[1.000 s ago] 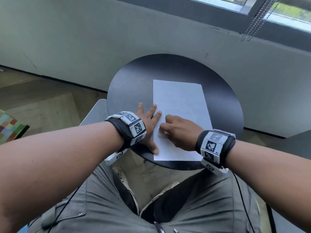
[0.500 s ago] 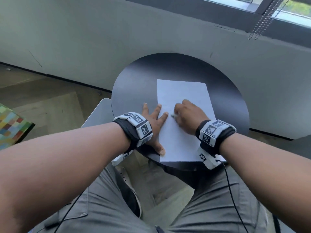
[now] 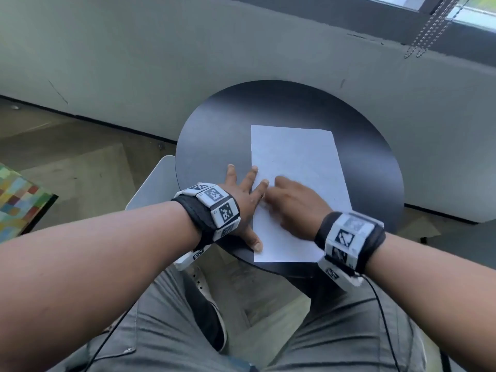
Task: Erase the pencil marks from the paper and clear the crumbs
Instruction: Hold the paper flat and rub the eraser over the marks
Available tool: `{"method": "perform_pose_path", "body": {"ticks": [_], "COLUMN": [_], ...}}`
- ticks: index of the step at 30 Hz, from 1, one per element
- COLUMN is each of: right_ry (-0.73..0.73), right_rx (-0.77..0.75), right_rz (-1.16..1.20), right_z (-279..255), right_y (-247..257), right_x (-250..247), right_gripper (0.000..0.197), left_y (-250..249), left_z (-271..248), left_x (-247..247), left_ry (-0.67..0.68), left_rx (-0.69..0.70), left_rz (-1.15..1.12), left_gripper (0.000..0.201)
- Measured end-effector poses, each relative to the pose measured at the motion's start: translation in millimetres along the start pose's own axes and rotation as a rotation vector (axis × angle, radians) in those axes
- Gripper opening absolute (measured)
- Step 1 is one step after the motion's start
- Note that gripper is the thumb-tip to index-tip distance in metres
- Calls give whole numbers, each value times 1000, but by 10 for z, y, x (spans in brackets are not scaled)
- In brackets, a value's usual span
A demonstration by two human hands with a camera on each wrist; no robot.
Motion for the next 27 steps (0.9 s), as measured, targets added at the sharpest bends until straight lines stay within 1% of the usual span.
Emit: {"method": "perform_pose_path", "body": {"ticks": [1,2,3,4,5,6,7,8,10,12,13,14,15,17,18,19,20,22,23,24,25,27], "right_ry": [52,97,109,86,38,-10,-29,-22,43,144,182,189,158,44,13,25,66,183,204,200,163,101], "right_rx": [-67,-88,-62,4,84,147,168,135,-13,-106,-105,-60,10,145,161,124,47,-97,-122,-109,-67,51], "right_rz": [-7,-22,-26,-21,-18,-38,-86,-134,-133,-110,-123,-120,-118,-76,-82,-92,-84,-93,-117,-138,-149,-137], "right_z": [-77,-113,-95,-47,8,41,52,32,-117,-319,-326,-268,-188,-97,-105,-143,-204,-387,-412,-367,-283,-153], "right_y": [99,98,15,-112,-257,-364,-416,-380,-127,42,-4,-119,-256,-466,-483,-404,-262,38,49,-21,-133,-353], "right_x": [51,73,39,-32,-109,-192,-227,-208,-82,51,50,5,-79,-277,-294,-243,-139,92,132,96,11,-182], "right_gripper": [18,21,20,17,12,12,16,20,27,15,15,17,17,12,11,12,12,14,16,17,18,21], "left_y": [2,-2,-6,-11,-16,-13,-9,-7,-5,-9,-7,-9,-14,-24,-24,-20,-20,-21,-22,-20,-24,-34], "left_z": [-1,3,15,26,36,46,52,55,77,88,85,75,64,44,45,48,49,57,65,71,78,89], "left_x": [-1,3,3,1,6,15,17,27,47,57,53,48,38,25,18,17,20,25,27,26,26,17], "left_ry": [8,16,14,6,-1,-7,-9,-3,11,30,38,46,50,50,47,46,52,59,57,51,46,40], "left_rx": [-2,-3,-3,0,3,5,5,5,4,4,3,4,4,0,-2,-3,-4,0,1,3,5,4], "left_rz": [-8,-10,-6,0,2,5,6,4,-3,-4,-3,-1,1,12,18,21,18,9,7,8,12,20], "left_gripper": [145,145,145,145,144,143,142,142,143,143,143,143,143,143,143,143,142,142,142,143,144,146]}}
Point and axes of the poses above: each hand's wrist, its own z-axis towards the middle knuckle, its own x-axis out of the palm, y = z × x, the point moved 6 cm from there along z, towards the middle knuckle, and after that the axes turned 12 degrees about z, right-handed, at the moved point
